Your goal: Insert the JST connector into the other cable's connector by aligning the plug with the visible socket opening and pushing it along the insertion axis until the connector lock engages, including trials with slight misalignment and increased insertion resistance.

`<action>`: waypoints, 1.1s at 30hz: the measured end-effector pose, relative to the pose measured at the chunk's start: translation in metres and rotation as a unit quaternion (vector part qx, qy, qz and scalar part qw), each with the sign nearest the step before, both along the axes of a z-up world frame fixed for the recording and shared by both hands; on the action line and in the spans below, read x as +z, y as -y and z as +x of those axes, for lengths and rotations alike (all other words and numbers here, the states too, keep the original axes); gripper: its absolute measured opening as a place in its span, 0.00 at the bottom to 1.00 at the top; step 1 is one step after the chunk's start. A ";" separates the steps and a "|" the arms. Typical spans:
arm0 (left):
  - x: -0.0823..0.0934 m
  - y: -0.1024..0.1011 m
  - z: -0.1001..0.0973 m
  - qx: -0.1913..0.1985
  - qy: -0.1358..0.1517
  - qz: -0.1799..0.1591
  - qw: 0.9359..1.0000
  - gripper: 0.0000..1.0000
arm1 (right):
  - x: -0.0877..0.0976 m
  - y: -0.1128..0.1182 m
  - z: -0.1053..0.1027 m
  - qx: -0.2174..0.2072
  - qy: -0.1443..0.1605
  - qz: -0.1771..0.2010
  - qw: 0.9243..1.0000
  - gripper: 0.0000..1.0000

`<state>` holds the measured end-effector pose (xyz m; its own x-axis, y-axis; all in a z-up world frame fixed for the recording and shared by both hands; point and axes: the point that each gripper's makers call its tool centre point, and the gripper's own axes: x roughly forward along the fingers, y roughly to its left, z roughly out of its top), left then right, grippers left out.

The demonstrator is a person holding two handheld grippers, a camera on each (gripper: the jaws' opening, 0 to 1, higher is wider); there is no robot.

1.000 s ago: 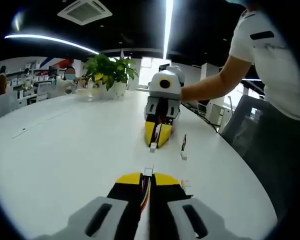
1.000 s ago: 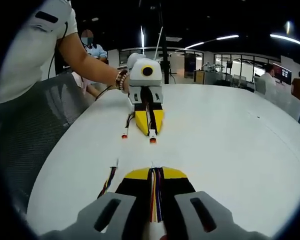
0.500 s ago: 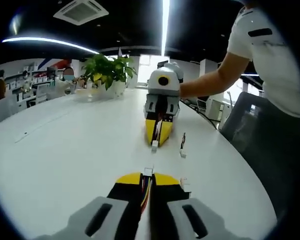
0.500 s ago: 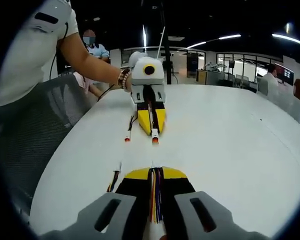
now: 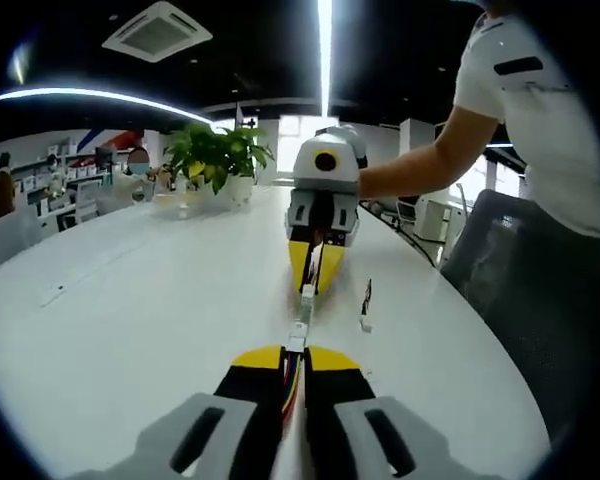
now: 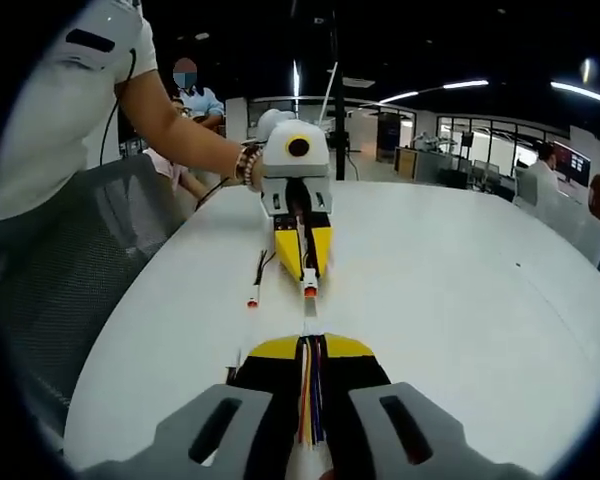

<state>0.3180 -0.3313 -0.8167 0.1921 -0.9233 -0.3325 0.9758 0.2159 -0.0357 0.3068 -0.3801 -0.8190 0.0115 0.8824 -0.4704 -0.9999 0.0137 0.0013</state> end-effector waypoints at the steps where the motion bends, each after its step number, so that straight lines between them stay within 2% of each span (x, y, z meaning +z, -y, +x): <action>1: 0.001 0.000 0.000 0.000 0.000 -0.001 1.000 0.01 | 0.001 -0.001 0.000 0.000 0.000 0.000 1.000 0.03; 19: 0.010 0.009 -0.002 0.001 0.011 -0.008 1.000 0.01 | 0.008 -0.020 0.000 0.004 0.008 0.010 1.000 0.03; 33: 0.008 0.009 -0.002 0.002 0.013 -0.003 1.000 0.01 | 0.007 -0.021 -0.001 0.005 0.009 0.002 1.000 0.03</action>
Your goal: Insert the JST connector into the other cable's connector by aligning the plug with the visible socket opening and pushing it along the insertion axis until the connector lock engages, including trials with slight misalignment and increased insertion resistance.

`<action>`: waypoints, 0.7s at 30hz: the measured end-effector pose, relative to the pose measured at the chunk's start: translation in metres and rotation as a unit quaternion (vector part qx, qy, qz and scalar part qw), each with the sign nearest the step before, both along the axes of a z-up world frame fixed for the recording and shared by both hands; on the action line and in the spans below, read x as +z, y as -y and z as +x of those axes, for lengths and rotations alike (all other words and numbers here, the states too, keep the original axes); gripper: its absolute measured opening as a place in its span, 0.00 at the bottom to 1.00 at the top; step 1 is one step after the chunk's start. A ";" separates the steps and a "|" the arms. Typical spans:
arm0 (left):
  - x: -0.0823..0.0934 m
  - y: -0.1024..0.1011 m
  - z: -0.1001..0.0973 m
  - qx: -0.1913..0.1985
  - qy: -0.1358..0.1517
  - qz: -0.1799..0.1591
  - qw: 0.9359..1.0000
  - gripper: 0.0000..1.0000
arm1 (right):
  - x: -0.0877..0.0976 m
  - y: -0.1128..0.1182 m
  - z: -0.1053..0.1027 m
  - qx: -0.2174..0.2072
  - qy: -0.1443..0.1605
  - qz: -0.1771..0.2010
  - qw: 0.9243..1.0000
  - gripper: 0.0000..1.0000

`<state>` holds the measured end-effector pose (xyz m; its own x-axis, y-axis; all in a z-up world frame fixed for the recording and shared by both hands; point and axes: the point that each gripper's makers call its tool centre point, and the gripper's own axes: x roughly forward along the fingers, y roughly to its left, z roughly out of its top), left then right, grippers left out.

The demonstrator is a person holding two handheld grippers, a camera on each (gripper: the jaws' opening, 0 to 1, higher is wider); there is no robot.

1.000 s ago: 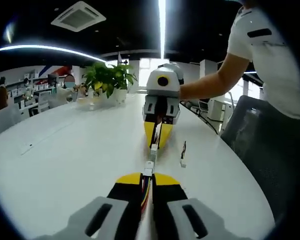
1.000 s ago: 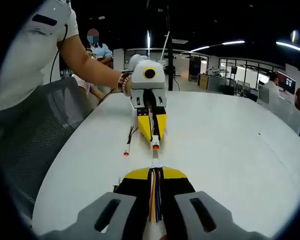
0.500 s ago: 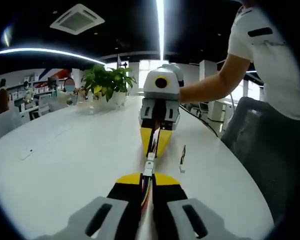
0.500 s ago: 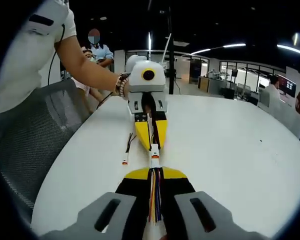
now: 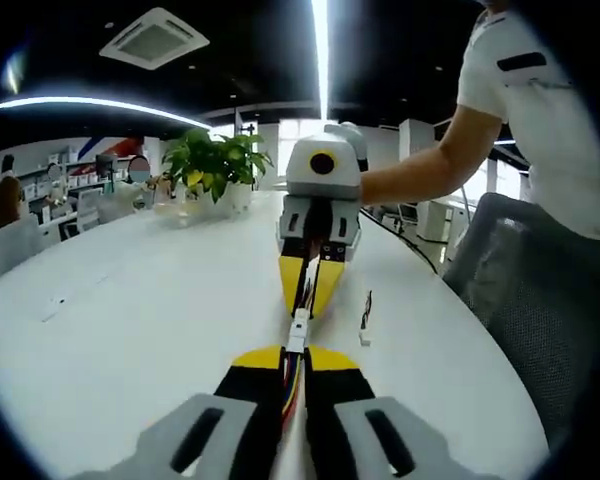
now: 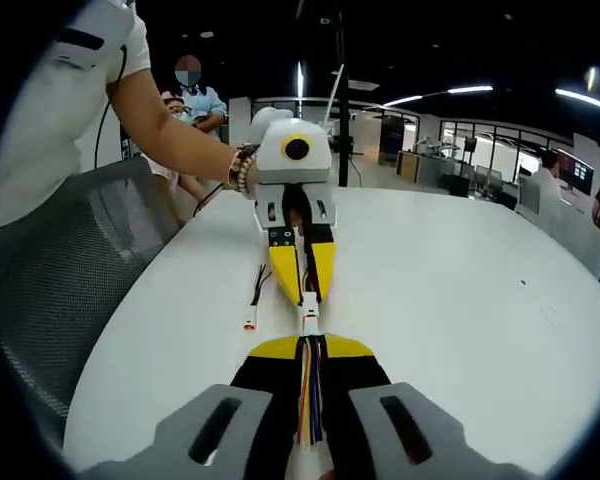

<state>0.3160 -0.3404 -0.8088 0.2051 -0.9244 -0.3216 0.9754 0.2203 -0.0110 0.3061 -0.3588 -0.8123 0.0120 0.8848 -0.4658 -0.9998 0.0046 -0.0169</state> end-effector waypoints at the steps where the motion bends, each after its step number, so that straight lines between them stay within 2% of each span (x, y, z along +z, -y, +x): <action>1: 0.000 0.000 0.000 0.000 0.000 0.000 1.000 0.01 | 0.000 0.000 0.000 0.001 -0.001 0.000 1.000 0.03; 9: 0.000 -0.002 -0.001 -0.003 0.000 0.003 1.000 0.01 | -0.001 -0.001 0.000 0.004 0.001 -0.002 1.000 0.03; 21: 0.009 -0.004 -0.003 -0.012 -0.006 -0.022 1.000 0.01 | 0.009 -0.001 -0.001 0.008 -0.020 0.024 0.999 0.02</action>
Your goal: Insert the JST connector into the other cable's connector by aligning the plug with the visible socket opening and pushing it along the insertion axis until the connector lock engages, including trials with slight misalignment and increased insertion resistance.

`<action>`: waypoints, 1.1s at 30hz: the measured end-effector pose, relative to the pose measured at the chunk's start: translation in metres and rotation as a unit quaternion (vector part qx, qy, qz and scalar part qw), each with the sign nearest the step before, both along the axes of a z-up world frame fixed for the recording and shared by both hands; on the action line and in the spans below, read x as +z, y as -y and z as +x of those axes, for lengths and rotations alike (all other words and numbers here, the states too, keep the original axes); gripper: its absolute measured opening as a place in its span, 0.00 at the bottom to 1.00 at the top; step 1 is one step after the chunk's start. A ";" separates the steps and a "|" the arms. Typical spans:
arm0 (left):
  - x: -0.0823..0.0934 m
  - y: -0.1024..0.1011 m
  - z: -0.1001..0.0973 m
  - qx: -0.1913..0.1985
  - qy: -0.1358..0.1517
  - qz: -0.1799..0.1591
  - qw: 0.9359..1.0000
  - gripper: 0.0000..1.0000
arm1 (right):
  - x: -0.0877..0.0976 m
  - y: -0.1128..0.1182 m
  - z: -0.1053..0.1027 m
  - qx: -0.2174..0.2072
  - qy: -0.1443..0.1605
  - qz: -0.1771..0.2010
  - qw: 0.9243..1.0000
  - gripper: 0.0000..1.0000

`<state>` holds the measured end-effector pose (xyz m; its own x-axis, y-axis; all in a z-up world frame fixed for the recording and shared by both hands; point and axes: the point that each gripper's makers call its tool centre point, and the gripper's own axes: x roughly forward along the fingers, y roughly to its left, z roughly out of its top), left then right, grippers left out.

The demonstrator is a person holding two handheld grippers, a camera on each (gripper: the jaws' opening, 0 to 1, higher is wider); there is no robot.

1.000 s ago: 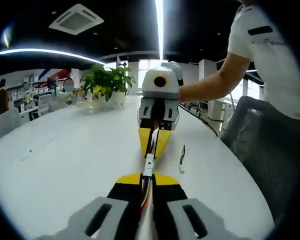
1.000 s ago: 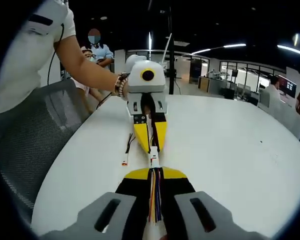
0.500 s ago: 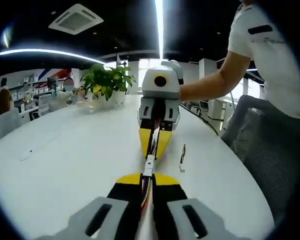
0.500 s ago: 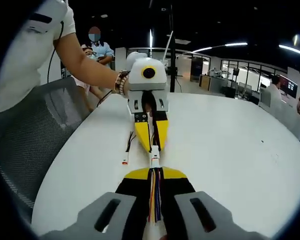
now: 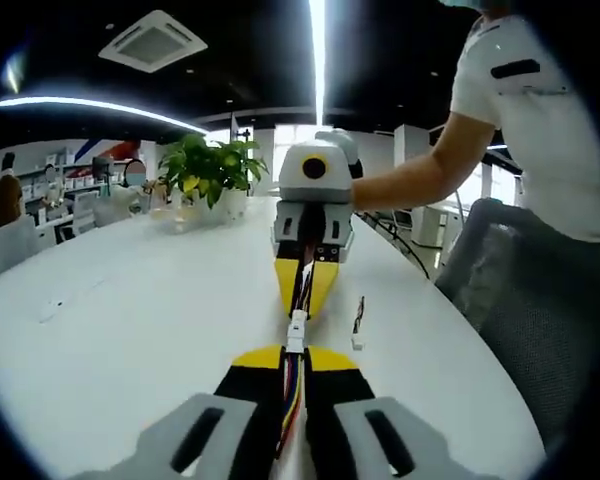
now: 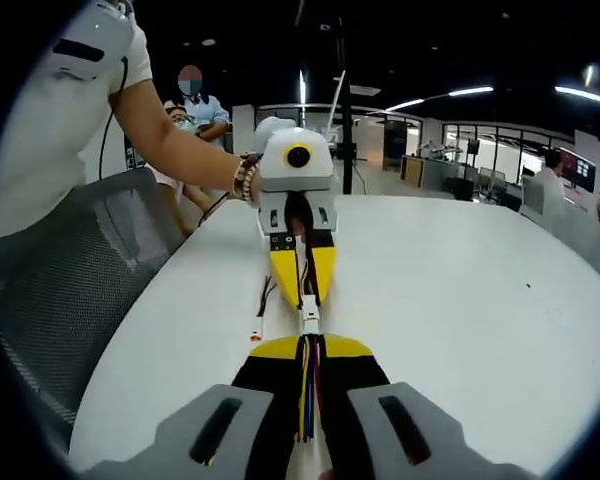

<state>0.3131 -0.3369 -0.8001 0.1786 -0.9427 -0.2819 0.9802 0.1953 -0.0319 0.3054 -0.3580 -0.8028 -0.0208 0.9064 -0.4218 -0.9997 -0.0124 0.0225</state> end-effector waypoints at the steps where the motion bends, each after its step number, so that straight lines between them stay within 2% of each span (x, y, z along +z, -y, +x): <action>1: 0.001 0.000 0.000 0.000 -0.001 -0.003 1.000 0.01 | 0.001 0.000 0.000 -0.001 -0.001 0.003 1.000 0.02; 8: 0.013 -0.001 -0.006 -0.013 -0.014 -0.028 0.999 0.01 | 0.013 0.001 -0.005 0.006 -0.024 0.031 0.999 0.02; 15: 0.019 0.004 -0.014 -0.028 -0.010 -0.030 0.999 0.01 | 0.018 0.000 -0.009 0.016 -0.037 0.041 0.998 0.02; 27: 0.028 0.006 -0.014 -0.027 -0.005 -0.042 0.999 0.01 | 0.024 -0.005 -0.010 0.019 -0.027 0.047 0.998 0.02; 28: 0.034 0.010 -0.015 -0.027 -0.013 -0.062 0.998 0.00 | 0.026 -0.007 -0.010 0.021 -0.027 0.052 0.998 0.02; 30: 0.031 0.011 -0.014 -0.026 -0.003 -0.047 0.999 0.00 | 0.025 -0.008 -0.009 0.020 -0.019 0.046 0.999 0.02; 33: 0.030 0.012 -0.015 -0.027 -0.007 -0.047 0.999 0.00 | 0.023 -0.007 -0.009 0.021 -0.021 0.041 0.999 0.02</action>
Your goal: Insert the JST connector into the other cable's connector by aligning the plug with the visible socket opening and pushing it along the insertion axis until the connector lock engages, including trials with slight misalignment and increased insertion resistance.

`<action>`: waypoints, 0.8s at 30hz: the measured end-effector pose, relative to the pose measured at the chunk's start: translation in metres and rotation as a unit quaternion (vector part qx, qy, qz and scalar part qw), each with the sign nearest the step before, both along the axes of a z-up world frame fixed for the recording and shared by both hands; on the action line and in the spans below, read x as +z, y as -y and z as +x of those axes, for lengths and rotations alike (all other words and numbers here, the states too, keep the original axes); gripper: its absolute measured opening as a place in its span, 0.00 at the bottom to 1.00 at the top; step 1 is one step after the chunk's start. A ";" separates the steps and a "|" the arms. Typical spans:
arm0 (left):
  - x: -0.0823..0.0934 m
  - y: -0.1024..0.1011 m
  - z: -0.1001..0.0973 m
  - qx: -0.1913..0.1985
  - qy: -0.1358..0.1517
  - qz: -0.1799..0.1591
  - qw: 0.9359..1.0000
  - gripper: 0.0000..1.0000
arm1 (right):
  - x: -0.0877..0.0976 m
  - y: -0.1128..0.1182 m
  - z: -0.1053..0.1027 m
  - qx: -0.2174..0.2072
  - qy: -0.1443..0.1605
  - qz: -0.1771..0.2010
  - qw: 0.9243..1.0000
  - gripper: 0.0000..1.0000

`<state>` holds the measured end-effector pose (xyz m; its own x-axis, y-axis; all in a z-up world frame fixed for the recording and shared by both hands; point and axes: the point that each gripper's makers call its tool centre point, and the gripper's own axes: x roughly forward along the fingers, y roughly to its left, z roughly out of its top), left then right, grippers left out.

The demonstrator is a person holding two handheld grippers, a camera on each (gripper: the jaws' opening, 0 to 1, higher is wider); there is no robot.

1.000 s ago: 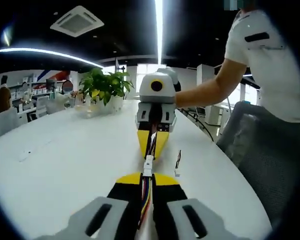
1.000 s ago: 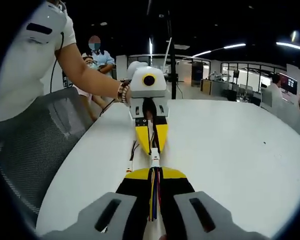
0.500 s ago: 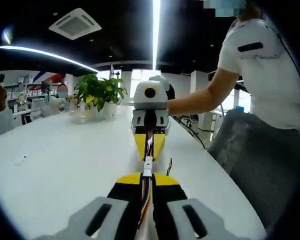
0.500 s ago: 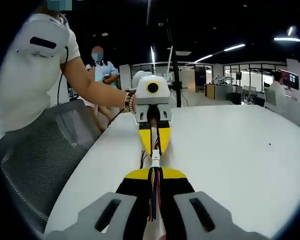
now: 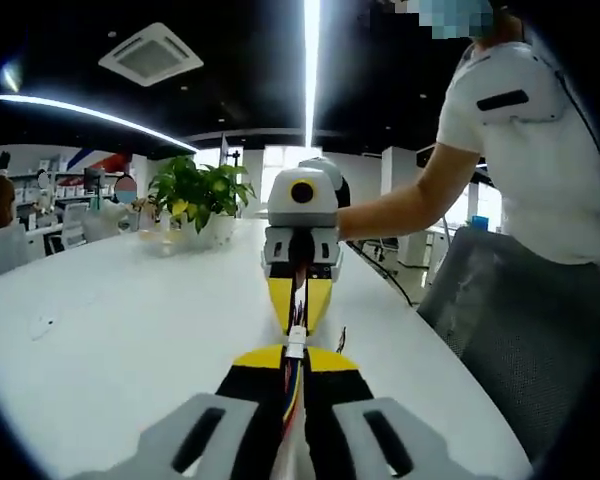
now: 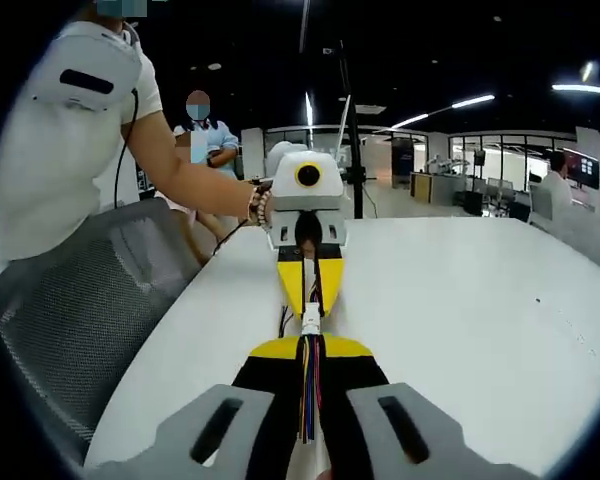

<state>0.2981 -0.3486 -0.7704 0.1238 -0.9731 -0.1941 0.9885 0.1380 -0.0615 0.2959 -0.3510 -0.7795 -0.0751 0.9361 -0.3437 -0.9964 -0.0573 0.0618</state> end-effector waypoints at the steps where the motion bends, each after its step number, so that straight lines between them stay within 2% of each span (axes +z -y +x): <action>1: 0.000 0.000 -0.001 -0.001 0.002 0.001 1.000 0.00 | 0.000 0.000 -0.001 0.000 0.001 -0.001 1.000 0.01; 24: -0.010 0.002 -0.002 -0.006 -0.012 0.012 1.000 0.00 | -0.011 0.002 -0.003 -0.001 -0.010 -0.012 1.000 0.01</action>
<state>0.2963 -0.3507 -0.7805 0.1079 -0.9695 -0.2202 0.9883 0.1286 -0.0817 0.2926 -0.3530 -0.7901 -0.0808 0.9276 -0.3646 -0.9951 -0.0544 0.0823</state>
